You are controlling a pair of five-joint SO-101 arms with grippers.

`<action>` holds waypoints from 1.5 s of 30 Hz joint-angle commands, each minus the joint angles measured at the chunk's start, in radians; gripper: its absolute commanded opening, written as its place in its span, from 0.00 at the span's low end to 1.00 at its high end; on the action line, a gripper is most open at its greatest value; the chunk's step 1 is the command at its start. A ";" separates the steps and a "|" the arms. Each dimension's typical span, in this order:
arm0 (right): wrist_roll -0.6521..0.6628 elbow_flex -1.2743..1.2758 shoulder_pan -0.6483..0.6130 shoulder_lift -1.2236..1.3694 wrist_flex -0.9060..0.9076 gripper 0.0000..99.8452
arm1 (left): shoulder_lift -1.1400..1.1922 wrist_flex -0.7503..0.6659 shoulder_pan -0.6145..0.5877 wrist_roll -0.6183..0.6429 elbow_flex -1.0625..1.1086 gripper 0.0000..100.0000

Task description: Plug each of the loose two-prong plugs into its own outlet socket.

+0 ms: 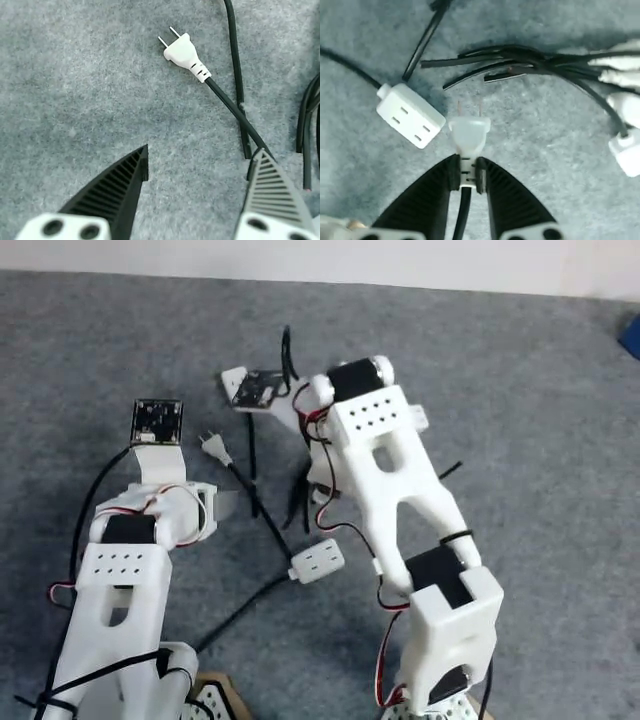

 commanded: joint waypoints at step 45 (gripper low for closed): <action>0.468 0.568 0.183 0.094 -0.582 0.12 | 0.008 0.115 0.053 0.005 -0.076 0.38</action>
